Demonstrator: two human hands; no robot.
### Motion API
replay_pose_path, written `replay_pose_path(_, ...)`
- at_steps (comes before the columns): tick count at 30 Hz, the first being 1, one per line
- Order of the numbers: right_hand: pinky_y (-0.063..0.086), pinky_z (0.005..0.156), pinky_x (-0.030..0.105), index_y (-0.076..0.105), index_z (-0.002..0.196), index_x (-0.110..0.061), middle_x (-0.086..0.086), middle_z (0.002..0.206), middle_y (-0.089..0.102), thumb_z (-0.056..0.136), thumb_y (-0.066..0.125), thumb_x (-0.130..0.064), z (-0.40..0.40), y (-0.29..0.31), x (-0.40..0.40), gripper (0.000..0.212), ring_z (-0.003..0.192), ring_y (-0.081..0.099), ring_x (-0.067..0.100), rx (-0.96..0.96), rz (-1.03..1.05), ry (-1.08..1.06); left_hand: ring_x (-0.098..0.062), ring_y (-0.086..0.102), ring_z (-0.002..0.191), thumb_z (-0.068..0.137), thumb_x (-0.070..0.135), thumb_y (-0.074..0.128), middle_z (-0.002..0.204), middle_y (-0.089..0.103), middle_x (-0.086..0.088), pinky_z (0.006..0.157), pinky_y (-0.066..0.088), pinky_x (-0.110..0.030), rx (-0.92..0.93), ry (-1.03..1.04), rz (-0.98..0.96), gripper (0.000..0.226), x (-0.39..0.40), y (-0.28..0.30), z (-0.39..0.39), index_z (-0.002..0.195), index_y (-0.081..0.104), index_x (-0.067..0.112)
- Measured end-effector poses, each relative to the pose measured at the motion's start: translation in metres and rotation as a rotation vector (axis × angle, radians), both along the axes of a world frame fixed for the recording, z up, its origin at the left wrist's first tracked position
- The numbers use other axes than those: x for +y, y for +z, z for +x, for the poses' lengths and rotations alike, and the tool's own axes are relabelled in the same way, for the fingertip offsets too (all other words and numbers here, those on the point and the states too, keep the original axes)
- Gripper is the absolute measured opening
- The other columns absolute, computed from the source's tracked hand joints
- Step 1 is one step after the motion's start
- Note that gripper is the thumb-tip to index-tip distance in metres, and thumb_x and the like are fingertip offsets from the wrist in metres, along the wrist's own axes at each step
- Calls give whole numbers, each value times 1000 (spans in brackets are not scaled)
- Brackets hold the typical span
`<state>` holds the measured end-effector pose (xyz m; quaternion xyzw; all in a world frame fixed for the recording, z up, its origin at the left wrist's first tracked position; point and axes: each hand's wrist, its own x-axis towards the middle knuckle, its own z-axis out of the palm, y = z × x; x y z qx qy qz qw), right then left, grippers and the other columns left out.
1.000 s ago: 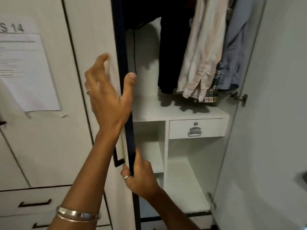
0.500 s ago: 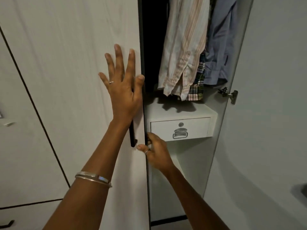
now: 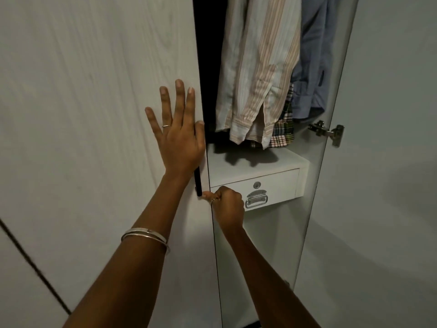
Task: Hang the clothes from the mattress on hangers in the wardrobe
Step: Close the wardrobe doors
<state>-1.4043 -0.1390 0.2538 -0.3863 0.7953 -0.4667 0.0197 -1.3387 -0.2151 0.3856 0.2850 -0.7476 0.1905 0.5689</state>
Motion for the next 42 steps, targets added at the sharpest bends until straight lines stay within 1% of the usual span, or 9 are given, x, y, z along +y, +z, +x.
replay_pose_path(10,53,65,36,47,57,-15,10,65,60,84,65,-51,-7,-10,16,48,70,64,30,-8,34,-4,-30,14,146,94,24,39,157,22,-2,113,5,-58,-1,-25,-2,55,0,0,5,148,30,22)
replay_pose_path(15,55,64,44,56,57,-8,10,59,62,85,72,-32,-35,-13,123,40,60,64,24,-67,-148,-22,-29,44,128,86,23,43,131,56,-2,112,20,-53,253,-162,161,29,75,13,-22,104,65,16)
replay_pose_path(18,53,61,39,60,58,-9,5,55,62,86,70,-38,-58,7,220,41,54,62,22,43,-250,-246,-31,58,101,85,19,47,104,66,-9,92,42,-41,241,-591,155,23,143,17,-64,93,68,14)
replay_pose_path(23,47,58,34,59,70,-12,1,61,59,91,57,-42,-96,28,361,37,58,56,19,263,-599,-834,-7,67,69,86,13,53,75,69,5,73,57,-33,88,-1356,620,18,258,11,-139,86,71,15)
replay_pose_path(27,51,74,38,57,100,-13,1,86,63,95,56,-31,-142,22,422,19,73,58,11,180,-597,-823,1,62,84,86,21,63,91,68,8,84,52,-24,100,-1373,688,13,332,9,-189,96,71,18)
replay_pose_path(31,48,96,39,52,113,-22,-1,109,62,94,60,-27,-183,12,436,22,100,61,11,-32,-448,-538,-24,31,131,73,64,63,145,33,-4,104,35,-44,-78,-1211,588,81,385,12,-234,142,35,32)
replay_pose_path(34,41,106,42,46,131,-13,6,128,56,91,60,-42,-205,-2,434,51,121,52,21,23,-346,-483,-34,7,143,62,80,60,158,-1,-9,105,21,-64,-160,-1063,568,114,413,8,-257,151,5,34)
replay_pose_path(38,54,81,32,56,104,-12,0,96,66,90,65,-35,-206,-8,434,29,91,64,10,59,-472,-414,-39,-8,144,61,76,63,157,-16,-8,102,14,-75,-148,-967,554,121,423,1,-262,150,-6,32)
replay_pose_path(42,43,61,15,49,94,-9,-16,73,57,94,54,-31,-185,2,430,22,65,52,-5,117,-648,-294,-39,-8,144,62,68,55,157,-8,-17,109,13,-68,-130,-996,477,116,417,5,-234,151,-4,23)
